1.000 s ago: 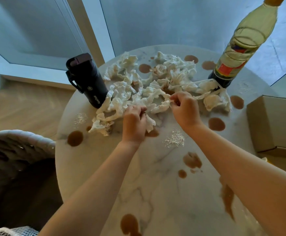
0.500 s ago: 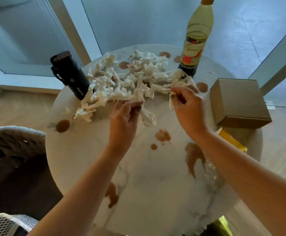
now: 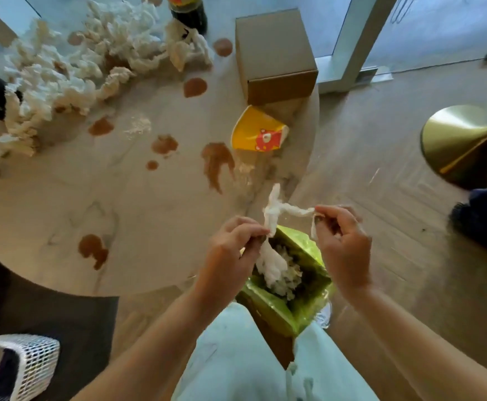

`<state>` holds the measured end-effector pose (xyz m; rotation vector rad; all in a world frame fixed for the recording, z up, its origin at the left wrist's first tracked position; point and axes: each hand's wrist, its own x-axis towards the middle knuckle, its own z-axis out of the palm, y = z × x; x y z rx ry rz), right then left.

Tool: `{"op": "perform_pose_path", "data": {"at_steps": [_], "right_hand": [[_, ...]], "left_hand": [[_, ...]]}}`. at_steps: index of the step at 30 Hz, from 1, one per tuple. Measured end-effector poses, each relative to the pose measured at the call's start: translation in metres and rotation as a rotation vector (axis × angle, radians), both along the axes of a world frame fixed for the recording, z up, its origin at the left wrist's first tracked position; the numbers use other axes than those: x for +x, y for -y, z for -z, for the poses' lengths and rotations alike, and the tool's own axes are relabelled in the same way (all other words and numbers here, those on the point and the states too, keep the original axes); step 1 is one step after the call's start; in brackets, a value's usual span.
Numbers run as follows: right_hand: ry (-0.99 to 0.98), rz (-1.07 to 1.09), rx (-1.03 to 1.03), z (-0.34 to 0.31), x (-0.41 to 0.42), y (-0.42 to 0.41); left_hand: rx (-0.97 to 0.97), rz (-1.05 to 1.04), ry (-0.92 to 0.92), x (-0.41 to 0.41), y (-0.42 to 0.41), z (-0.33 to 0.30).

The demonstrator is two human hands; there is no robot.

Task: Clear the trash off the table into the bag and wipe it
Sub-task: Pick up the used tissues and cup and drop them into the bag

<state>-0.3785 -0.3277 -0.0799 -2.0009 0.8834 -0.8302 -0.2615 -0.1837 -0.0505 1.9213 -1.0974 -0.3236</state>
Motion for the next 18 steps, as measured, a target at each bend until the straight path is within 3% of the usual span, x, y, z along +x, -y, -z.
{"op": "perform_pose_path", "data": {"at_steps": [4,8,11,14,16,18], "right_hand": [[-0.173,0.063,0.138,0.053,-0.056,-0.011],[-0.453,0.111,0.322,0.107,-0.075,-0.017],[-0.637,0.031,0.427,0.142,-0.078,-0.014],[-0.891,-0.105,0.668,0.159,-0.077,-0.006],[-1.034,-0.205,0.694,0.163,-0.079,-0.002],[-1.047,-0.210,0.677,0.160,-0.081,0.001]], "left_hand": [[0.221,0.102,-0.130,-0.042,0.002,0.044],[0.514,0.072,-0.279,-0.052,0.013,0.103],[0.687,0.105,-0.354,-0.047,0.027,0.148],[0.810,0.184,-0.364,-0.046,0.037,0.174],[0.898,0.224,-0.352,-0.046,0.037,0.180],[0.910,0.227,-0.380,-0.047,0.033,0.179]]}}
